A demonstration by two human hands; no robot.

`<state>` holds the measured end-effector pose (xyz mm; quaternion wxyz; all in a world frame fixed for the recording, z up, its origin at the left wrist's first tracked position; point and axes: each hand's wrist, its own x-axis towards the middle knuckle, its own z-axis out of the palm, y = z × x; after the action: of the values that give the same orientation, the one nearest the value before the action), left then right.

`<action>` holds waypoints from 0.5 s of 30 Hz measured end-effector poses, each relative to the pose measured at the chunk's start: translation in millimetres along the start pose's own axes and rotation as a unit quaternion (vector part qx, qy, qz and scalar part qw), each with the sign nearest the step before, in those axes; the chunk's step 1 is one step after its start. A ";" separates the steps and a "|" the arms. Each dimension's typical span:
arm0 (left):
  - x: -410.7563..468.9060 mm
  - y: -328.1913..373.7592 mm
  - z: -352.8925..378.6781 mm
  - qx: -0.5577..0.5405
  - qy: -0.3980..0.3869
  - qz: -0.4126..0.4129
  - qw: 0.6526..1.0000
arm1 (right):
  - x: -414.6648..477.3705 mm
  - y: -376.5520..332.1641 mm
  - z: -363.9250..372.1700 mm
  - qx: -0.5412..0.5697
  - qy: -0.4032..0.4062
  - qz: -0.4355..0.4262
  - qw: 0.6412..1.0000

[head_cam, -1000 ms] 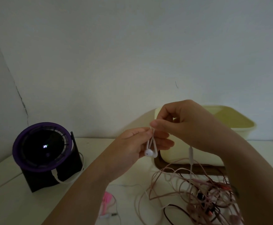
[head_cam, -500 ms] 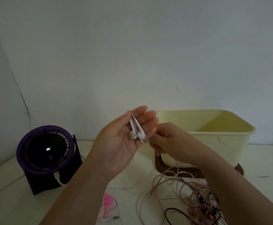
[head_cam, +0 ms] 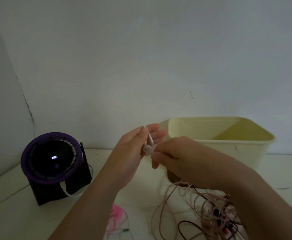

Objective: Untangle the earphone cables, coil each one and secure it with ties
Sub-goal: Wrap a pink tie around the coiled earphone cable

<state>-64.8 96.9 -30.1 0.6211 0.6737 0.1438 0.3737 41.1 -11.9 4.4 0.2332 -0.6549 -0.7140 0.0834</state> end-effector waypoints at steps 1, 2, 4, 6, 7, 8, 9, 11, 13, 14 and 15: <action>-1.9 -0.4 0.7 0.025 -0.008 0.000 1.000 | -0.5 -0.9 -3.4 0.001 0.018 -0.006 1.000; -3.0 -0.9 1.1 0.045 -0.018 0.001 0.999 | -0.5 -0.3 -6.5 0.004 0.040 -0.009 0.999; -4.1 -1.3 3.3 0.063 -0.039 -0.001 0.997 | -1.6 2.7 -12.1 0.012 0.089 -0.016 0.996; -5.7 -0.4 5.4 0.057 -0.058 -0.010 0.997 | -3.3 6.2 -17.3 0.026 0.137 -0.017 0.990; -6.2 -0.7 5.6 0.060 -0.073 -0.015 0.995 | -3.9 7.1 -19.7 0.037 0.158 -0.014 0.987; -6.9 -0.3 6.5 0.060 -0.087 -0.018 0.994 | -4.5 8.7 -21.5 0.045 0.174 -0.012 0.984; -7.3 -0.5 6.9 0.054 -0.096 -0.017 0.994 | -4.5 9.7 -22.8 0.052 0.186 -0.009 0.981; -6.9 -1.2 5.4 0.040 -0.103 -0.016 0.994 | -4.2 10.8 -23.9 0.066 0.202 -0.007 0.977; -6.6 -1.1 4.0 0.030 -0.118 -0.017 0.992 | -3.4 11.3 -23.5 0.081 0.215 -0.014 0.973; -6.5 -1.1 3.7 0.025 -0.124 -0.021 0.992 | -3.1 11.4 -23.1 0.086 0.221 -0.016 0.971; -5.9 -3.2 2.6 0.022 -0.134 -0.025 0.990 | -2.3 11.3 -22.8 0.092 0.227 -0.020 0.969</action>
<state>-66.2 91.7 -34.9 0.6287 0.7278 0.0843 0.2607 61.3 -17.0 19.1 0.4501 -0.6179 -0.6447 -0.0068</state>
